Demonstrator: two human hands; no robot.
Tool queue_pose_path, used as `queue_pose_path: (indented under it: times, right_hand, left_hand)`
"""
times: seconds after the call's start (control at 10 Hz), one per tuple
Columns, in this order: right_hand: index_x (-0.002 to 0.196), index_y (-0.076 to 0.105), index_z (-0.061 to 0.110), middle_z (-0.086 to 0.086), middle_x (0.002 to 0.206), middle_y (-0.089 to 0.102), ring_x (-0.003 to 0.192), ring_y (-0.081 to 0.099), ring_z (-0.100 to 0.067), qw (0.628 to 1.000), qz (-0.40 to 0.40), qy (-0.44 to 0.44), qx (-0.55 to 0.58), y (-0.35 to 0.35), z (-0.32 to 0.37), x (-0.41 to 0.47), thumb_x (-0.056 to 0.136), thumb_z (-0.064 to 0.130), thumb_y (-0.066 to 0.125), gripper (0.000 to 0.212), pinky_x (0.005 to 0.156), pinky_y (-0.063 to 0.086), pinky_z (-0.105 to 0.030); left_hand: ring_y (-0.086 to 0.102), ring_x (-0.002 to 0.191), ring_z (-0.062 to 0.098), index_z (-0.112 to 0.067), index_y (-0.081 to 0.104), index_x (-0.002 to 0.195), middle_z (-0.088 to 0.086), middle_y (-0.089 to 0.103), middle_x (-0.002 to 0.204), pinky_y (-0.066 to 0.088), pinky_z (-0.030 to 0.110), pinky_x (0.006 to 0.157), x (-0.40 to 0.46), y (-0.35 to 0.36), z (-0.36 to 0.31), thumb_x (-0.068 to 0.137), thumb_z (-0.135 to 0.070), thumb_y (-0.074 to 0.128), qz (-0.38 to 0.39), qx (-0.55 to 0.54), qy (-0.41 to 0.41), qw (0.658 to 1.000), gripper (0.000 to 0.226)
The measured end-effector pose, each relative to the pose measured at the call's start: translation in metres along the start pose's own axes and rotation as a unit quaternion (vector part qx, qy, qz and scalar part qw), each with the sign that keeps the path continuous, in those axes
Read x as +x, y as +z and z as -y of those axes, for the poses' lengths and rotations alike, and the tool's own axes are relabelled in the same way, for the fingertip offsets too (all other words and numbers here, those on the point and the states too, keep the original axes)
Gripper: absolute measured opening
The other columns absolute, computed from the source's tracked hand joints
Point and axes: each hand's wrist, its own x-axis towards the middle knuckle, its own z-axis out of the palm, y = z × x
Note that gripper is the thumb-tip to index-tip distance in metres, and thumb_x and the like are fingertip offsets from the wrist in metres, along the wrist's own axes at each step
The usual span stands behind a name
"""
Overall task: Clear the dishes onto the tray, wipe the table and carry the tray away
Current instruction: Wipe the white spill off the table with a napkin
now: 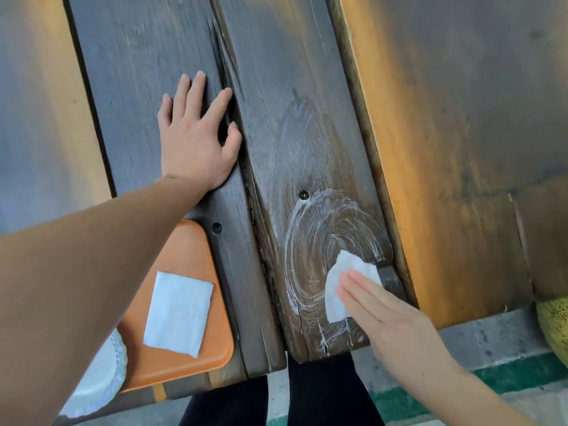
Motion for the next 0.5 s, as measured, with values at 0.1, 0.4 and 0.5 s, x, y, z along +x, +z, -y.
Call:
queue_pose_path:
  times: [0.1,0.4,0.5]
  right_hand:
    - [0.129,0.063,-0.002,-0.015,0.136,0.061,0.133,0.052,-0.027,0.998,-0.038,0.053,0.013,-0.009,-0.018,0.041,0.072,-0.011,0.054,0.058,0.103,0.048,-0.042]
    - [0.156,0.024,0.006,-0.008,0.165,0.018,0.154,0.008,-0.022,0.981,-0.113,0.144,0.063,-0.044,-0.041,0.2,0.088,-0.008,0.043,0.071,0.126,0.007,-0.033]
    - [0.157,0.024,0.01,-0.004,0.166,0.016,0.154,0.007,-0.019,0.982,-0.113,0.129,0.073,-0.051,-0.043,0.22,0.09,-0.009,0.037,0.071,0.126,0.005,-0.033]
  left_hand:
    - [0.019,0.156,0.032,-0.027,0.047,0.151,0.011,0.028,0.166,0.012,0.053,0.126,-0.001,0.0,0.0,0.099,-0.043,0.041,0.0,0.0,0.0,1.0,0.054]
    - [0.017,0.157,0.031,-0.028,0.045,0.151,0.011,0.027,0.167,0.011,0.052,0.126,0.0,-0.001,0.0,0.099,-0.044,0.04,0.004,0.005,-0.004,1.0,0.055]
    - [0.017,0.157,0.03,-0.029,0.044,0.152,0.01,0.026,0.167,0.011,0.051,0.127,0.0,-0.002,-0.001,0.098,-0.044,0.039,0.007,0.007,-0.006,1.0,0.056]
